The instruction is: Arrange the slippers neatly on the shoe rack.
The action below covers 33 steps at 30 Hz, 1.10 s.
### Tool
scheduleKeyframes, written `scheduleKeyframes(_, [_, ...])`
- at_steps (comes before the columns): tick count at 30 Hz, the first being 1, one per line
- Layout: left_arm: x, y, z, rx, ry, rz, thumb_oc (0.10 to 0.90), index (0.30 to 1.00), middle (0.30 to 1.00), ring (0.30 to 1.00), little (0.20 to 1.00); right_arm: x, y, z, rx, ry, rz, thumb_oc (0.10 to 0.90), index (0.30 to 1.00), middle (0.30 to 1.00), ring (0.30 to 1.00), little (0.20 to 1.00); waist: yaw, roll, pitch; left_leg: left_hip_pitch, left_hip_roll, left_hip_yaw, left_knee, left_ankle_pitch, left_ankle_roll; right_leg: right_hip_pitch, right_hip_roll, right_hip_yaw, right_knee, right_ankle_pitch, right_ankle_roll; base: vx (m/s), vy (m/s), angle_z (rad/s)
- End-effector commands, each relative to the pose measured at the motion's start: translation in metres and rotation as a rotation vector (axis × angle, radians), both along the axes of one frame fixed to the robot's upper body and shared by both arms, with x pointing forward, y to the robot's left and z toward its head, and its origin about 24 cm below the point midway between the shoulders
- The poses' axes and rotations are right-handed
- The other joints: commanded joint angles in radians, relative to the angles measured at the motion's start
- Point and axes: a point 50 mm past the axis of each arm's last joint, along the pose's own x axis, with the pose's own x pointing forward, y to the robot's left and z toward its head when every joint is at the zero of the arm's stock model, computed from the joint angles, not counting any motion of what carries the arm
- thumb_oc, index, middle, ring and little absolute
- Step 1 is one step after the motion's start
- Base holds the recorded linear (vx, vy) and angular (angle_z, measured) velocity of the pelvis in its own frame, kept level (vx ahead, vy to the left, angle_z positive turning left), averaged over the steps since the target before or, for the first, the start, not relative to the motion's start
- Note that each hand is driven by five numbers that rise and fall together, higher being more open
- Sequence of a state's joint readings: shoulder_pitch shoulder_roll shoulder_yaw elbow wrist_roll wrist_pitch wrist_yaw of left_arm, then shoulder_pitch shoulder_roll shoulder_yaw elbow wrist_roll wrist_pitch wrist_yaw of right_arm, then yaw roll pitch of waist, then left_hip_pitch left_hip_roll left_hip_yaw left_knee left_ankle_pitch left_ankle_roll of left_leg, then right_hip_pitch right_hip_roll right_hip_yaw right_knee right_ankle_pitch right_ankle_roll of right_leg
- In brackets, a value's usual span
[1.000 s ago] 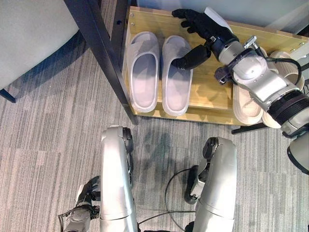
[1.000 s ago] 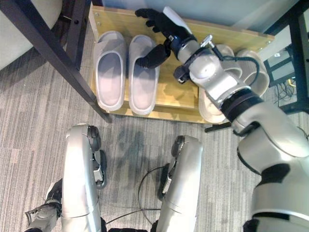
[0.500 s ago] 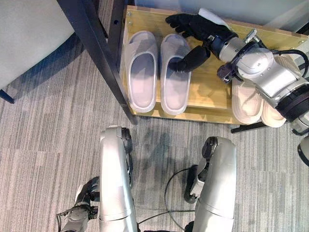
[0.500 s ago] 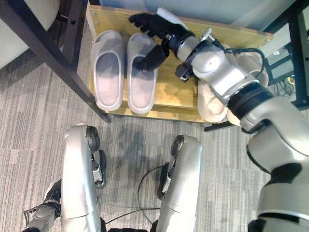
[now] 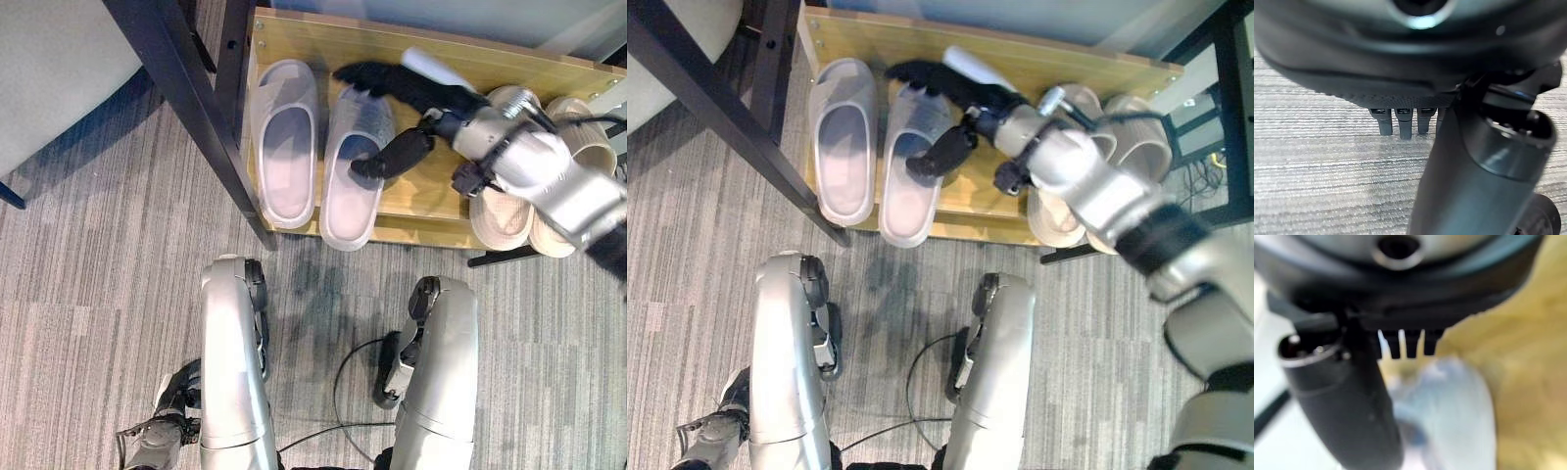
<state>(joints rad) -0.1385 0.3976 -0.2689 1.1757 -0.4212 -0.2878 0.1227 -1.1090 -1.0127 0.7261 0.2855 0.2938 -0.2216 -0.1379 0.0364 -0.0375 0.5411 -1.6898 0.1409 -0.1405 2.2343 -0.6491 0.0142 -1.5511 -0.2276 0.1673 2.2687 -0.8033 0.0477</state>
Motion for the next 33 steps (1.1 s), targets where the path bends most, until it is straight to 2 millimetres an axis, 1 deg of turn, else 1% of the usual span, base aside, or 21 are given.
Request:
scheduleKeyframes(1, [-0.010, -0.011, -0.009, 0.021, 0.044, 0.000, 0.800, 0.900, 0.900, 0.900, 0.900, -0.041, -0.019, 0.089, 0.125, -0.626, -0.169, 0.800, 0.900, 0.900, 0.900, 0.900, 0.026, -0.010, -0.021, 0.120, -0.027, -0.098, -0.051, -0.151, 0.055, -0.019, 0.029, 0.129, -0.051, 0.072, -0.148, 0.00, 0.000, 0.00])
scheduleKeyframes(2, [-0.010, -0.009, -0.008, 0.033, 0.036, 0.009, 0.800, 0.900, 0.900, 0.900, 0.900, -0.043, -0.023, 0.087, 0.170, -0.676, -0.193, 0.800, 0.900, 0.900, 0.900, 0.900, 0.026, -0.008, -0.021, 0.120, -0.030, -0.097, -0.049, -0.152, 0.057, -0.019, 0.031, 0.128, -0.049, 0.071, -0.150, 0.00, 0.000, 0.00])
scheduleKeyframes(4, [-0.007, -0.008, -0.006, 0.055, 0.022, 0.012, 0.800, 0.900, 0.900, 0.900, 0.900, -0.049, -0.022, 0.088, 0.238, -0.741, -0.181, 0.800, 0.900, 0.900, 0.900, 0.900, 0.024, -0.005, -0.021, 0.120, -0.032, -0.095, -0.047, -0.152, 0.060, -0.019, 0.033, 0.126, -0.045, 0.069, -0.150, 0.00, 0.000, 0.00])
scheduleKeyframes(5, [-0.007, -0.007, -0.006, 0.056, 0.022, 0.011, 0.800, 0.900, 0.900, 0.900, 0.900, -0.049, -0.023, 0.088, 0.239, -0.741, -0.182, 0.800, 0.900, 0.900, 0.900, 0.900, 0.025, -0.005, -0.021, 0.120, -0.032, -0.095, -0.047, -0.152, 0.060, -0.019, 0.034, 0.126, -0.044, 0.069, -0.150, 0.00, 0.000, 0.00])
scheduleKeyframes(7, [-0.005, -0.006, -0.003, 0.074, 0.002, 0.017, 0.800, 0.900, 0.900, 0.900, 0.900, -0.052, -0.016, 0.082, 0.330, -0.736, -0.106, 0.800, 0.900, 0.900, 0.900, 0.900, 0.025, -0.004, -0.021, 0.120, -0.033, -0.091, -0.040, -0.152, 0.060, -0.019, 0.037, 0.127, -0.037, 0.070, -0.149, 0.00, 0.000, 0.00])
scheduleKeyframes(9, [-0.005, -0.005, -0.003, 0.077, 0.000, 0.020, 0.800, 0.900, 0.900, 0.900, 0.900, -0.053, -0.013, 0.080, 0.345, -0.718, -0.071, 0.800, 0.900, 0.900, 0.900, 0.900, 0.025, -0.005, -0.021, 0.120, -0.033, -0.091, -0.038, -0.152, 0.060, -0.019, 0.037, 0.128, -0.034, 0.069, -0.148, 0.00, 0.000, 0.00])
scheduleKeyframes(10, [-0.007, -0.004, -0.003, 0.076, 0.002, 0.030, 0.800, 0.900, 0.900, 0.900, 0.900, -0.061, -0.006, 0.078, 0.323, -0.711, 0.000, 0.800, 0.900, 0.900, 0.900, 0.900, 0.023, -0.006, -0.021, 0.120, -0.035, -0.094, -0.030, -0.153, 0.060, -0.019, 0.038, 0.130, -0.025, 0.067, -0.147, 0.00, 0.000, 0.00])
scheduleKeyframes(12, [-0.007, -0.004, -0.003, 0.076, -0.001, 0.032, 0.800, 0.900, 0.900, 0.900, 0.900, -0.065, -0.003, 0.075, 0.315, -0.712, 0.030, 0.800, 0.900, 0.900, 0.900, 0.900, 0.023, -0.007, -0.021, 0.120, -0.035, -0.093, -0.030, -0.153, 0.059, -0.019, 0.037, 0.130, -0.024, 0.066, -0.146, 0.00, 0.000, 0.00])
scheduleKeyframes(13, [-0.008, -0.005, -0.004, 0.072, 0.001, 0.037, 0.800, 0.900, 0.900, 0.900, 0.900, -0.075, 0.001, 0.072, 0.258, -0.743, 0.060, 0.800, 0.900, 0.900, 0.900, 0.900, 0.016, -0.009, -0.021, 0.120, -0.036, -0.094, -0.025, -0.153, 0.059, -0.019, 0.038, 0.131, -0.019, 0.062, -0.147, 0.00, 0.000, 0.00])
scheduleKeyframes(14, [-0.009, -0.006, -0.005, 0.073, 0.002, 0.035, 0.800, 0.900, 0.900, 0.900, 0.900, -0.081, 0.002, 0.069, 0.231, -0.758, 0.067, 0.800, 0.900, 0.900, 0.900, 0.900, 0.015, -0.011, -0.021, 0.120, -0.037, -0.093, -0.022, -0.154, 0.059, -0.019, 0.039, 0.132, -0.017, 0.062, -0.147, 0.00, 0.000, 0.00])
scheduleKeyframes(15, [-0.009, -0.008, -0.006, 0.073, 0.005, 0.034, 0.800, 0.900, 0.900, 0.900, 0.900, -0.087, 0.004, 0.063, 0.200, -0.773, 0.084, 0.800, 0.900, 0.900, 0.900, 0.900, 0.009, -0.014, -0.021, 0.120, -0.035, -0.091, -0.022, -0.158, 0.061, -0.019, 0.037, 0.129, -0.017, 0.059, -0.148, 0.00, 0.000, 0.00])
scheduleKeyframes(19, [-0.008, -0.011, -0.006, 0.080, 0.004, 0.026, 0.800, 0.900, 0.900, 0.900, 0.900, -0.098, 0.007, 0.046, 0.184, -0.736, 0.135, 0.800, 0.900, 0.900, 0.900, 0.900, 0.002, -0.021, -0.021, 0.120, -0.037, -0.092, -0.022, -0.155, 0.059, -0.019, 0.041, 0.129, -0.016, 0.061, -0.146, 0.00, 0.000, 0.00])
scheduleKeyframes(20, [-0.008, -0.011, -0.006, 0.082, 0.003, 0.025, 0.800, 0.900, 0.900, 0.900, 0.900, -0.099, 0.006, 0.046, 0.184, -0.737, 0.134, 0.800, 0.900, 0.900, 0.900, 0.900, 0.002, -0.021, -0.021, 0.120, -0.037, -0.091, -0.021, -0.157, 0.060, -0.019, 0.038, 0.128, -0.015, 0.058, -0.148, 0.00, 0.000, 0.00])
scheduleKeyframes(22, [-0.007, -0.012, -0.006, 0.079, 0.001, 0.033, 0.800, 0.900, 0.900, 0.900, 0.900, -0.103, 0.004, 0.037, 0.219, -0.713, 0.150, 0.800, 0.900, 0.900, 0.900, 0.900, -0.003, -0.023, -0.021, 0.120, -0.038, -0.092, -0.021, -0.156, 0.061, -0.019, 0.039, 0.129, -0.013, 0.056, -0.149, 0.00, 0.000, 0.00])
scheduleKeyframes(24, [-0.008, -0.011, -0.006, 0.083, 0.000, 0.054, 0.800, 0.900, 0.900, 0.900, 0.900, -0.113, 0.000, 0.028, 0.263, -0.722, 0.154, 0.800, 0.900, 0.900, 0.900, 0.900, -0.015, -0.026, -0.021, 0.120, -0.039, -0.091, -0.021, -0.154, 0.060, -0.019, 0.044, 0.129, -0.012, 0.058, -0.147, 0.00, 0.000, 0.00])
scheduleKeyframes(27, [-0.008, -0.011, -0.006, 0.086, 0.001, 0.057, 0.800, 0.900, 0.900, 0.900, 0.900, -0.117, -0.001, 0.024, 0.284, -0.726, 0.152, 0.800, 0.900, 0.900, 0.900, 0.900, -0.016, -0.028, -0.021, 0.120, -0.038, -0.089, -0.022, -0.156, 0.062, -0.019, 0.042, 0.129, -0.012, 0.054, -0.149, 0.00, 0.000, 0.00])
scheduleKeyframes(28, [-0.011, -0.011, -0.007, 0.089, 0.008, 0.064, 0.800, 0.900, 0.900, 0.900, 0.900, -0.122, -0.004, 0.010, 0.341, -0.695, 0.159, 0.800, 0.900, 0.900, 0.900, 0.900, -0.023, -0.031, -0.021, 0.120, -0.038, -0.086, -0.022, -0.156, 0.063, -0.019, 0.043, 0.130, -0.012, 0.055, -0.149, 0.01, -0.002, -0.04])
scheduleKeyframes(30, [-0.012, -0.011, -0.008, 0.089, 0.009, 0.071, 0.800, 0.900, 0.900, 0.900, 0.900, -0.127, -0.002, -0.002, 0.363, -0.664, 0.172, 0.800, 0.900, 0.900, 0.900, 0.900, -0.029, -0.033, -0.021, 0.120, -0.038, -0.084, -0.024, -0.152, 0.061, -0.019, 0.049, 0.131, -0.015, 0.059, -0.146, 0.00, -0.010, -0.04])
scheduleKeyframes(31, [-0.012, -0.012, -0.008, 0.092, 0.011, 0.073, 0.800, 0.900, 0.900, 0.900, 0.900, -0.131, 0.002, -0.014, 0.357, -0.615, 0.190, 0.800, 0.900, 0.900, 0.900, 0.900, -0.033, -0.035, -0.021, 0.120, -0.040, -0.084, -0.022, -0.152, 0.062, -0.019, 0.050, 0.130, -0.014, 0.057, -0.146, 0.00, 0.000, 0.00])
scheduleKeyframes(32, [-0.012, -0.012, -0.008, 0.093, 0.010, 0.072, 0.800, 0.900, 0.900, 0.900, 0.900, -0.132, 0.002, -0.014, 0.357, -0.616, 0.189, 0.800, 0.900, 0.900, 0.900, 0.900, -0.033, -0.035, -0.021, 0.120, -0.040, -0.084, -0.021, -0.155, 0.063, -0.019, 0.048, 0.129, -0.014, 0.055, -0.148, 0.00, 0.000, 0.00])
scheduleKeyframes(33, [-0.013, -0.013, -0.009, 0.092, 0.014, 0.070, 0.800, 0.900, 0.900, 0.900, 0.900, -0.132, 0.002, -0.019, 0.359, -0.593, 0.190, 0.800, 0.900, 0.900, 0.900, 0.900, -0.034, -0.035, -0.021, 0.120, -0.041, -0.084, -0.021, -0.152, 0.062, -0.019, 0.051, 0.129, -0.013, 0.057, -0.147, 0.00, 0.000, 0.00])
